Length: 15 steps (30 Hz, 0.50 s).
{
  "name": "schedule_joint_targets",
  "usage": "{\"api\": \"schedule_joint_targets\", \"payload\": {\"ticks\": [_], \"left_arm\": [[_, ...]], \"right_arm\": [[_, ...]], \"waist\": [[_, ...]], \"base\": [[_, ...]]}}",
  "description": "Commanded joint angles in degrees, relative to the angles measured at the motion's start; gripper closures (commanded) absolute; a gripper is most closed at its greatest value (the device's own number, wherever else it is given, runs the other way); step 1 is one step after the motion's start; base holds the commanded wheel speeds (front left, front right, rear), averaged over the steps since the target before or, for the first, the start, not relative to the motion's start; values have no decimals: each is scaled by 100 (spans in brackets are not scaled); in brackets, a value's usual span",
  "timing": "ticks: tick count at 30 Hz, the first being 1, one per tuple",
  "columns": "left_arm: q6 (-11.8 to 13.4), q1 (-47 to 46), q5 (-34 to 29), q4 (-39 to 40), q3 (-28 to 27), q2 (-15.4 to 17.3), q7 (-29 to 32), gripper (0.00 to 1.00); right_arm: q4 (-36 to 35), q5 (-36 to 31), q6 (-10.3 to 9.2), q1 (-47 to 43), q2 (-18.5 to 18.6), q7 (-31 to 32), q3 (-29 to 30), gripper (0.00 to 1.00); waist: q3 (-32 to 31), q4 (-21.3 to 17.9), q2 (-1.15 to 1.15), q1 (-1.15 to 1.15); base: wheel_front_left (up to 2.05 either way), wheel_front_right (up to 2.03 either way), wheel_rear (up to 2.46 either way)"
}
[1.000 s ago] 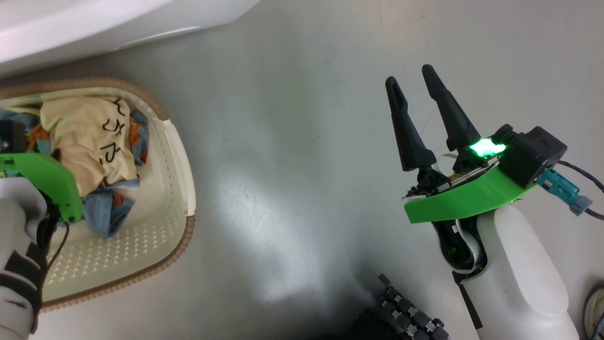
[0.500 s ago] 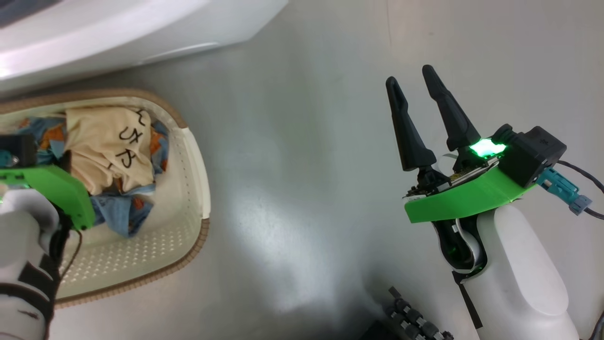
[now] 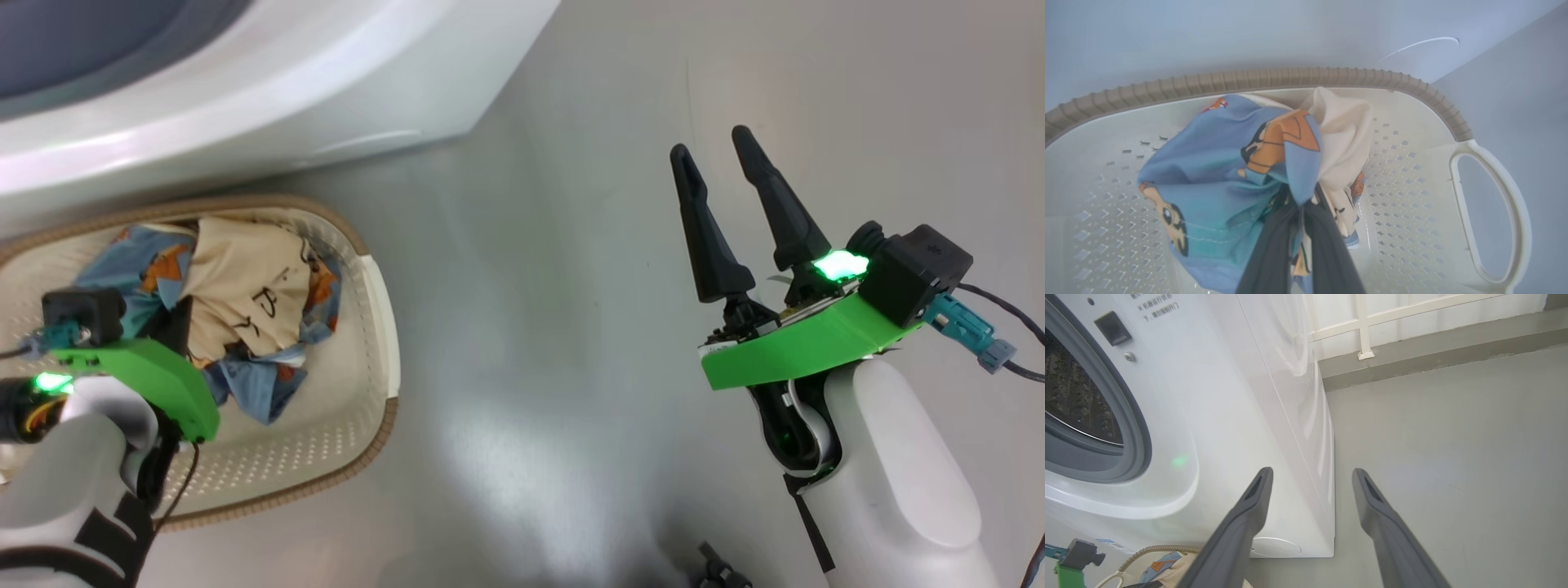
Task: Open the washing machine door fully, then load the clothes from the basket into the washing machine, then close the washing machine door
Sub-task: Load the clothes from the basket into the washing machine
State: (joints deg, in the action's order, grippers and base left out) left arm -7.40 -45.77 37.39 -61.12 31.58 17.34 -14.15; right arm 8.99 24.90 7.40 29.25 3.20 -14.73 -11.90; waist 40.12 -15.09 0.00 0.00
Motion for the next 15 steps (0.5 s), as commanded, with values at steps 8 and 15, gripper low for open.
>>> {"api": "schedule_joint_targets", "payload": {"ticks": [8,15], "left_arm": [[-8,621,205,789,-228,290,-83,100],[-8,1415,21,1643,-915,172,-84,100]], "right_arm": [[17,-9,9,-378,23,-27,-55,0],[137,51,9,-588,202,-27,-36,0]], "waist": [[-712,195,0,0],[-1377,381,0,0]], "base": [[0,0,0],[0,0,0]]}}
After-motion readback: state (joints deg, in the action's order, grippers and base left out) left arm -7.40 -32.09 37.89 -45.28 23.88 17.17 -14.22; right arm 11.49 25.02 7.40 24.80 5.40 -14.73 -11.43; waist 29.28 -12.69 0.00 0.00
